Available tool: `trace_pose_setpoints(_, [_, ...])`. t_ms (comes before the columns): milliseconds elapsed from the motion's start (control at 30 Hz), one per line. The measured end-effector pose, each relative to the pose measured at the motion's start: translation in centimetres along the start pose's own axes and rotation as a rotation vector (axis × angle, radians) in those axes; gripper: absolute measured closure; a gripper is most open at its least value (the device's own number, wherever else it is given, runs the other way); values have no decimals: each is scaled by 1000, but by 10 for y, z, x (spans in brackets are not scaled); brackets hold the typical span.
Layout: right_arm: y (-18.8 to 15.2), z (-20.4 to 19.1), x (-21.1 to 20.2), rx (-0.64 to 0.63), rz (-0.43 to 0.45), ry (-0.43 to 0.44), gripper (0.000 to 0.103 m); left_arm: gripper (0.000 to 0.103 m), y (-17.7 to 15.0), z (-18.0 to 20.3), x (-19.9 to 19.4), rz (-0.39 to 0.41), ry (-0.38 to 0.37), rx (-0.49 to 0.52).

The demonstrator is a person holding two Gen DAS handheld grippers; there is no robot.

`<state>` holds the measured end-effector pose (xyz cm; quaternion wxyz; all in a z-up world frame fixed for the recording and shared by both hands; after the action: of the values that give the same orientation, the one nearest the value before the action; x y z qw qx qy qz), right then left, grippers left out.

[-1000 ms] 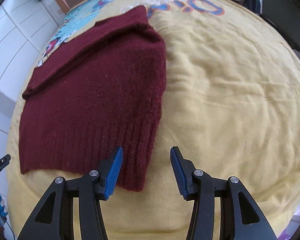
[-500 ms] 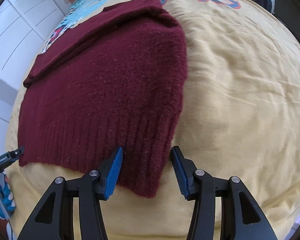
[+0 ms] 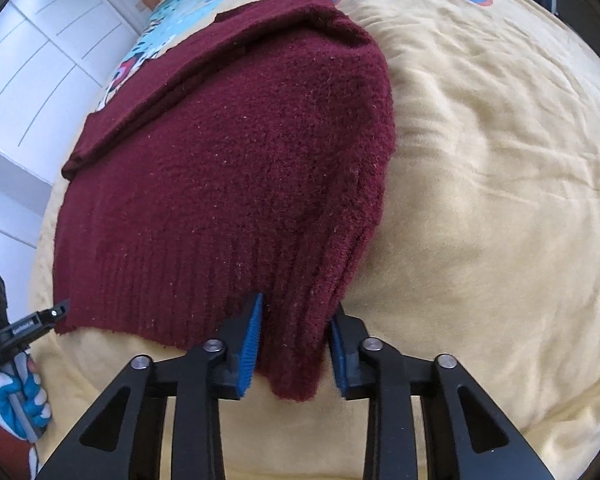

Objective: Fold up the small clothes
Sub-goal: 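Grasp the ribbed hem with the left gripper while the right gripper grasps the hem beside it, then lift the hem with both grippers and fold it toward the collar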

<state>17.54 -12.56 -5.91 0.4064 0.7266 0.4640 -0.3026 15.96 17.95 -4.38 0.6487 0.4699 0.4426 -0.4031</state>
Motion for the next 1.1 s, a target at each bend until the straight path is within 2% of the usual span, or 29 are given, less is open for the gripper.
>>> trace_pose_setpoints(67, [-1,0,0,4,0,10,82,83,-2,3,0,-2,-17,11])
trace_pose_setpoints(200, [-1,-2,-1,1,-1,22,88,90,-5,6,-3,5,-27,22])
trace_pose_setpoints(533, [1,-3,-9,-9,9,36,91,92,-7,5,-10,32,-58,3])
trace_pose_setpoints(833, [7,-2,-35,-30,44,65,91,93,1,8,-27,72,-64,16])
trace_pose_setpoints(1100, [34,-14,-63,-57,111,106,92,93,32,15,-59,152,-82,23])
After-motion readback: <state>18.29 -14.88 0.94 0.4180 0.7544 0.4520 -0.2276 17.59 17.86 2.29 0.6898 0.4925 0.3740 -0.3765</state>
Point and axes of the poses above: each gripper's, at about its wrist camera, not at the fingertips, and x roughly the way its jaws point, z to its right, y to its top, the point moved 2 cm from there along x, roughly the way its jaws point, and after that the axes turned 9 degrees about y, right-handed, at the moved point
